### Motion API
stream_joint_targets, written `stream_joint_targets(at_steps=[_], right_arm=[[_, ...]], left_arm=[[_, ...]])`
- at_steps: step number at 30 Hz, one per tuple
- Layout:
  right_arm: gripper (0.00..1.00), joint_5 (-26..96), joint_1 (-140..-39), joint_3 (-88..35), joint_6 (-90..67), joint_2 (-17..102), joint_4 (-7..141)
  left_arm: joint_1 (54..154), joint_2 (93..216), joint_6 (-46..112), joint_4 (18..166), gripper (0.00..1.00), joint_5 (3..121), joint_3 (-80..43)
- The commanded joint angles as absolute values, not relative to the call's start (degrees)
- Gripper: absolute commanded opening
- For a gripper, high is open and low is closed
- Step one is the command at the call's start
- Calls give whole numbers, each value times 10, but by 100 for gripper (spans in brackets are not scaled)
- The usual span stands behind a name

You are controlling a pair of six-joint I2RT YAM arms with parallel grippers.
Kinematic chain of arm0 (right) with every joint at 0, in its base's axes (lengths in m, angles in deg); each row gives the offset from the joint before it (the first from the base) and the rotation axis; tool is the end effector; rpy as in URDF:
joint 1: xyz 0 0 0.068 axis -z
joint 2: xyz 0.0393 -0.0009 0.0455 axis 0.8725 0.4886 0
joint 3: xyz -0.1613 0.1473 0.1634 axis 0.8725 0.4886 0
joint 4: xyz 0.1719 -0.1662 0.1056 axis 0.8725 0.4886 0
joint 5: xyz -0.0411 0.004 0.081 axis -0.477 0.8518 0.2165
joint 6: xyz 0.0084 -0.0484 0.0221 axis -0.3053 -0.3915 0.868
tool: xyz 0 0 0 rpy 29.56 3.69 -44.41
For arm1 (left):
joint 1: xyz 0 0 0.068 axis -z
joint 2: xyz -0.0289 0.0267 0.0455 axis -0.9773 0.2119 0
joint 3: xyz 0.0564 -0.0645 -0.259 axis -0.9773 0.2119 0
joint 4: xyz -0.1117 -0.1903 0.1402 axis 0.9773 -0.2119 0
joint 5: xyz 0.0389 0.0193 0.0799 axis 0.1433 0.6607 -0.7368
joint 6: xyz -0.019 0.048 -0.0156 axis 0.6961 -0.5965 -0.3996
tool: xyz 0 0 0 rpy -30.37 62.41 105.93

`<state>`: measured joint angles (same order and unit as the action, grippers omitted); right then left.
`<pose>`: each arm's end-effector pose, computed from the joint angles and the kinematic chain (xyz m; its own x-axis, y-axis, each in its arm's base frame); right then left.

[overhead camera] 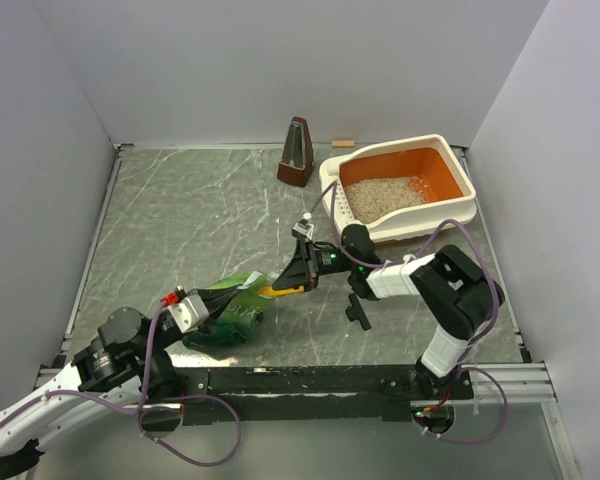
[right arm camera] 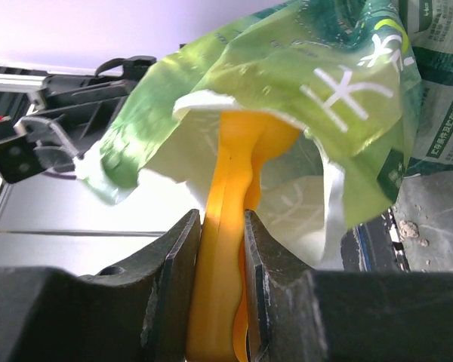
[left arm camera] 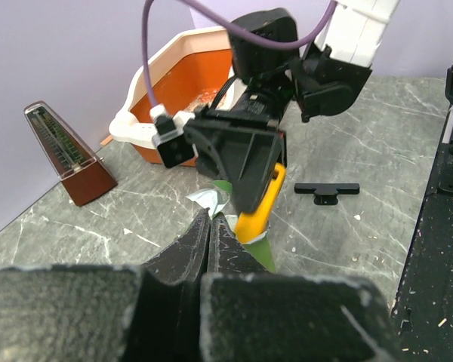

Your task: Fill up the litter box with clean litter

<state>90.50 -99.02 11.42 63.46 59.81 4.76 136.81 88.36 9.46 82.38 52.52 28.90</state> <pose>0.2321 0.2235 0.1945 -0.9668 -0.1955 -0.1647 -0.1590 -0.0444 0.9863 0.0464 -0.0758 0.2940 0.2465 0.0013 -0.9691 0.8124 0.5449 0.2074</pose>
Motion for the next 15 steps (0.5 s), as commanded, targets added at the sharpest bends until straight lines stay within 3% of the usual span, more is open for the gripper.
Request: stream_joint_targets(at_steps=[1,15], right_arm=[[0,939,-968,134,655,539,-72],[0,963,-883,226,664,470,-94]], left_arm=[[1367,884,104,856,1,546,282],[1367,884,101,858,1,557,285]])
